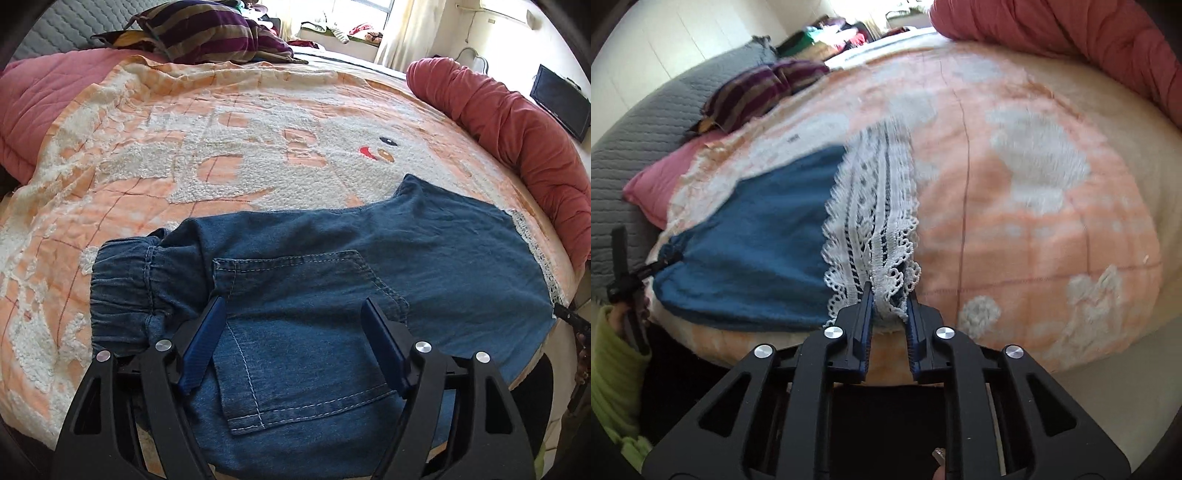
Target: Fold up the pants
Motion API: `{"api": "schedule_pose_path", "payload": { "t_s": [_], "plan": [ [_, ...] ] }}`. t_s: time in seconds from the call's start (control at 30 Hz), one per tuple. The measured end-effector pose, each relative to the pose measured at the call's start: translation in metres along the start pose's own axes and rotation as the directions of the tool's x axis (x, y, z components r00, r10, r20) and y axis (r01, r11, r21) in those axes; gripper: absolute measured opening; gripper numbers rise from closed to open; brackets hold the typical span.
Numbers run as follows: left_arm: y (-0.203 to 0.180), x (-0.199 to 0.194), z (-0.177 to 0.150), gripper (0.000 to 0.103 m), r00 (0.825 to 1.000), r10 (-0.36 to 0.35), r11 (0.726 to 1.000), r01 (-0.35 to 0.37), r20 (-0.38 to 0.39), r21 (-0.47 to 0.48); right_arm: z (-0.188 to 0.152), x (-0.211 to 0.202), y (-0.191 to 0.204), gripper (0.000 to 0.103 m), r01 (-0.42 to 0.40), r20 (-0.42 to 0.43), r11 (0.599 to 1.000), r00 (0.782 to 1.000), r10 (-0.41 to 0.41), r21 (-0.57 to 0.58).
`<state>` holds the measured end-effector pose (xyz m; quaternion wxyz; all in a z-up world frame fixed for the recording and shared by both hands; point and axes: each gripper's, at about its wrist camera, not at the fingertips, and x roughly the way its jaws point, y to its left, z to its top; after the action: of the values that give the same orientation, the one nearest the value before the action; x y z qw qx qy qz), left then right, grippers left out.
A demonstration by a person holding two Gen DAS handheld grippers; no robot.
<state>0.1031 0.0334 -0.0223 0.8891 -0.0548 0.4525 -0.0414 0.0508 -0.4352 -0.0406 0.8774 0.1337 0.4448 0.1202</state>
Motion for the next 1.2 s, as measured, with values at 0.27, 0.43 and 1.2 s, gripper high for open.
{"api": "schedule_pose_path", "payload": {
  "t_s": [0.27,0.43,1.2],
  "plan": [
    [-0.005,-0.017,0.002,0.082,0.998,-0.003,1.000,0.003,0.063,-0.002,0.001,-0.019,-0.002,0.051,0.069,0.056,0.997,0.996,-0.070,0.015],
    [-0.029,-0.040,0.005,0.085,0.989,-0.001,0.999,-0.008,0.150,0.053,0.005,-0.044,0.015,0.058,0.128,0.155,0.992,0.980,-0.124,-0.017],
    [-0.059,0.010,-0.019,0.088,0.999,-0.002,0.984,0.010,-0.044,0.180,0.040,0.078,0.112,0.072,0.070,-0.030,0.964,0.996,-0.080,-0.255]
  ]
}}
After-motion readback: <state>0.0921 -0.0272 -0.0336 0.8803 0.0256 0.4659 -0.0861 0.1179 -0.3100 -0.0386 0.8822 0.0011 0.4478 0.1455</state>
